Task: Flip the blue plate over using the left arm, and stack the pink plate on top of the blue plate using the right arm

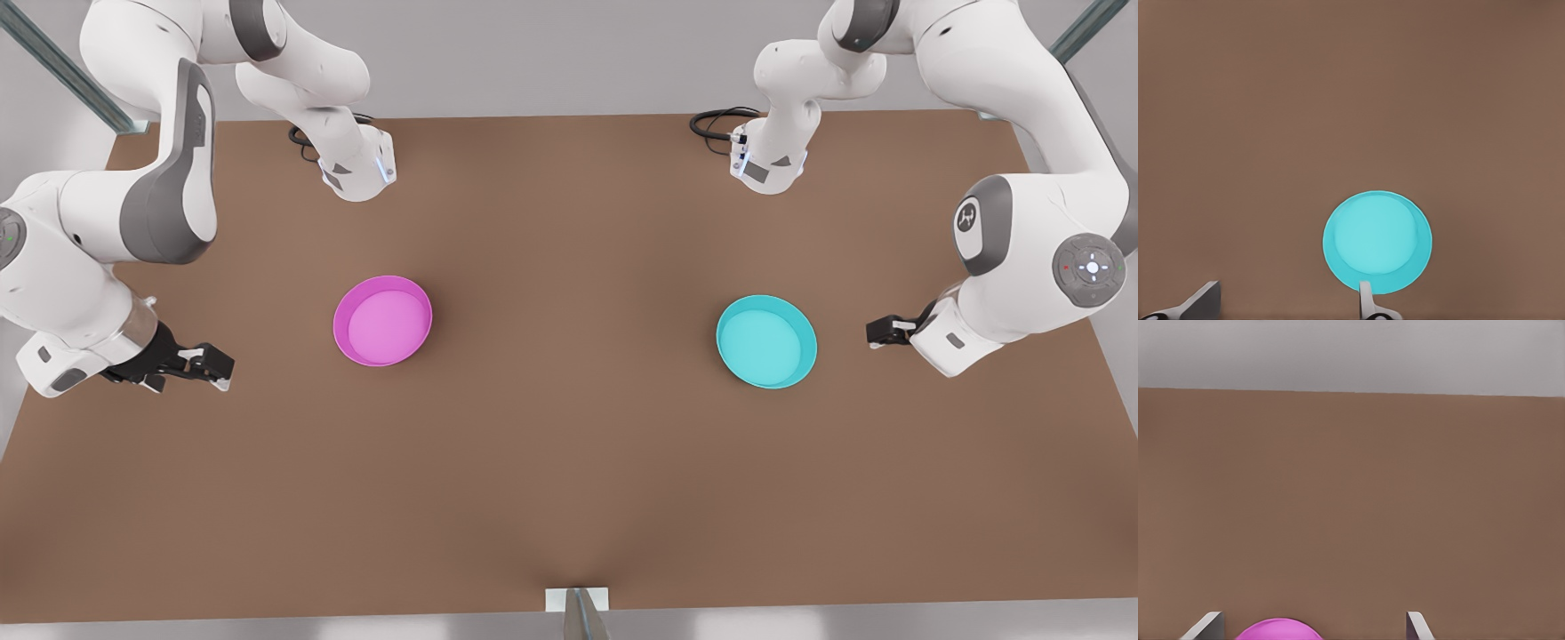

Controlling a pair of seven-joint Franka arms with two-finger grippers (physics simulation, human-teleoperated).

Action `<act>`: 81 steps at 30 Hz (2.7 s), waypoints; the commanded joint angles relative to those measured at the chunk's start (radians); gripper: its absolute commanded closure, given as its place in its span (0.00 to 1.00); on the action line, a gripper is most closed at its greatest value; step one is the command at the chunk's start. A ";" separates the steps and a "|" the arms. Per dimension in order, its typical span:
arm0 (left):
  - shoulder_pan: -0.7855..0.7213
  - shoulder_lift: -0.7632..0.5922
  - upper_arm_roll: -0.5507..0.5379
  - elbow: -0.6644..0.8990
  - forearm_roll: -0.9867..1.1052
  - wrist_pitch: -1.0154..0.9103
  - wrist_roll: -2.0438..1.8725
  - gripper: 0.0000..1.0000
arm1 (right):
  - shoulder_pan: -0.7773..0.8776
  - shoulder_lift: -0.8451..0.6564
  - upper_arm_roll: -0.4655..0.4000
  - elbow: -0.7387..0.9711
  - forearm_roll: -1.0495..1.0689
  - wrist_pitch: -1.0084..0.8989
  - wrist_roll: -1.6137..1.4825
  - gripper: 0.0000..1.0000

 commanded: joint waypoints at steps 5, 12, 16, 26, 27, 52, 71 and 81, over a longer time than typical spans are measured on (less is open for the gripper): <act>0.000 0.056 0.009 -0.069 -0.203 0.002 0.021 0.00 | 0.001 0.001 -0.001 0.000 0.000 0.000 0.000 0.00; -0.003 0.038 0.120 -0.513 -0.417 0.367 0.373 0.00 | -0.001 0.001 -0.001 0.000 0.000 0.000 0.000 0.00; -0.002 0.088 0.155 -0.593 -0.453 0.468 0.478 0.00 | 0.001 -0.001 0.001 0.000 0.000 0.000 0.000 0.00; -0.003 0.127 0.175 -0.745 -0.469 0.643 0.596 0.00 | 0.001 0.001 0.001 0.000 0.000 0.002 0.000 0.00; -0.003 0.131 0.175 -0.745 -0.484 0.643 0.594 0.02 | 0.001 0.001 -0.001 0.000 0.000 0.002 0.000 0.00; -0.022 0.185 0.169 -0.736 -0.512 0.649 0.481 0.58 | 0.001 0.005 0.001 0.002 0.000 0.002 0.000 0.00; -0.020 0.212 0.167 -0.716 -0.515 0.646 0.521 0.78 | 0.001 0.005 -0.001 0.002 0.000 0.002 0.000 0.00; -0.021 0.200 0.172 -0.681 -0.518 0.575 0.513 0.79 | 0.001 0.007 -0.001 0.002 0.000 0.002 0.000 0.00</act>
